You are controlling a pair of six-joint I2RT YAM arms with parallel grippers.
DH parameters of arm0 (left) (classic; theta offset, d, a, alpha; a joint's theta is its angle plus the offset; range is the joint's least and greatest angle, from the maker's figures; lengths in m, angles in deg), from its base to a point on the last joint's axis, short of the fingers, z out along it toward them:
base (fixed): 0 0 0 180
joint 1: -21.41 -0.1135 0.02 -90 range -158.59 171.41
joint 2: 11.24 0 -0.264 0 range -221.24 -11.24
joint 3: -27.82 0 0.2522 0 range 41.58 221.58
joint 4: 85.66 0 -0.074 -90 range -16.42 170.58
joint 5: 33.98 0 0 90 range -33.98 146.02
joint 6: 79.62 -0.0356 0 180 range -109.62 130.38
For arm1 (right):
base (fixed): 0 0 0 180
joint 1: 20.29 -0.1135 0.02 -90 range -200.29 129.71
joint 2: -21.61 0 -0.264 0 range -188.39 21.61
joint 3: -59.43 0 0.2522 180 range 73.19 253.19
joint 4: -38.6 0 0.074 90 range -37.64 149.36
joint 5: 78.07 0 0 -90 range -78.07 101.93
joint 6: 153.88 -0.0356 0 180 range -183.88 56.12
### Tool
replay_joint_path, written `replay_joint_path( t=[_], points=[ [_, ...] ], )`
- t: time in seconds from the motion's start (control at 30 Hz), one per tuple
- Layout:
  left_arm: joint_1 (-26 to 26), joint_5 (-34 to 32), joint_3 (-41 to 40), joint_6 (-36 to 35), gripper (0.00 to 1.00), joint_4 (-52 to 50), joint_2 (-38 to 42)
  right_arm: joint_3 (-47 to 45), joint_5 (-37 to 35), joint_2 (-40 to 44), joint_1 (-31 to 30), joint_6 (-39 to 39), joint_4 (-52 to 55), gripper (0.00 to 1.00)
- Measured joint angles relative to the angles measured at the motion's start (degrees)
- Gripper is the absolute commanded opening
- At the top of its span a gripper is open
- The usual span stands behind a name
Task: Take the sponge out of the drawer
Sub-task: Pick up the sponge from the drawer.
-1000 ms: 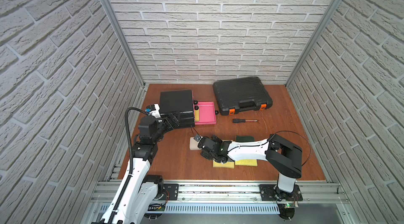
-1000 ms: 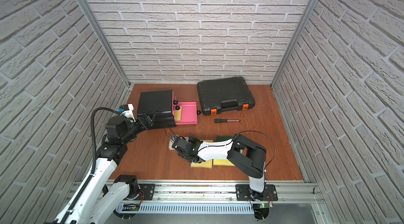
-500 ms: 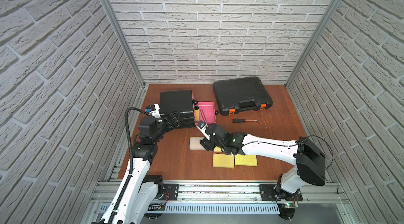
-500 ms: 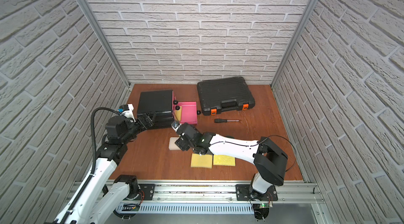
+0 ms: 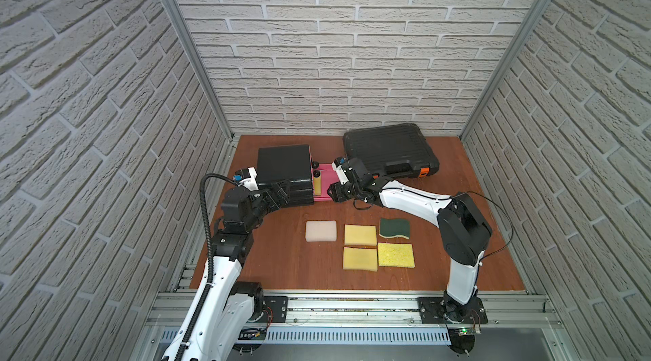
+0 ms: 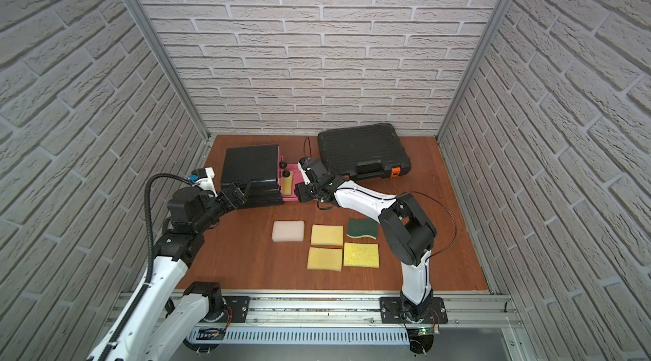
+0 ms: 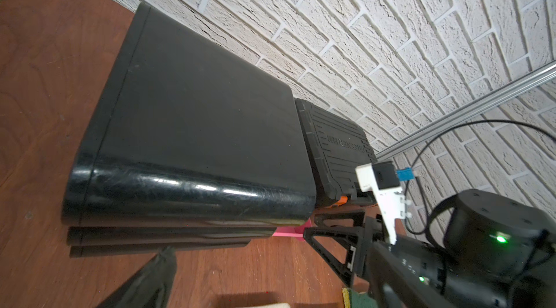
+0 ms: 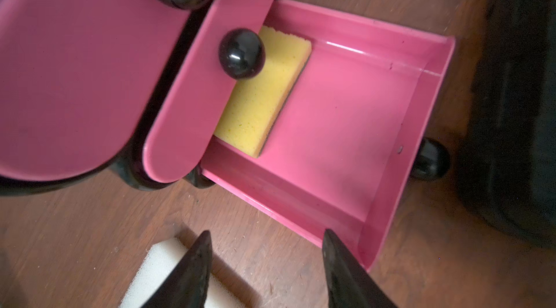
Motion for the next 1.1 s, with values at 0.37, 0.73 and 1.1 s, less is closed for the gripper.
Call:
replay_joint_path(
  t=[0.37,0.73,1.1],
  points=[
    [0.00,0.26,0.00,-0.02,0.98,0.02,0.02,4.76,6.05,-8.52,2.97,-6.51,-6.21,0.55],
    [-0.02,0.26,0.02,-0.04,0.98,0.02,0.02,7.32,10.34,-16.06,3.26,-11.45,-12.55,0.54],
    [-0.28,0.26,0.00,-0.09,0.98,0.02,-0.17,13.97,12.13,-20.92,2.43,-13.49,-13.70,0.44]
  ],
)
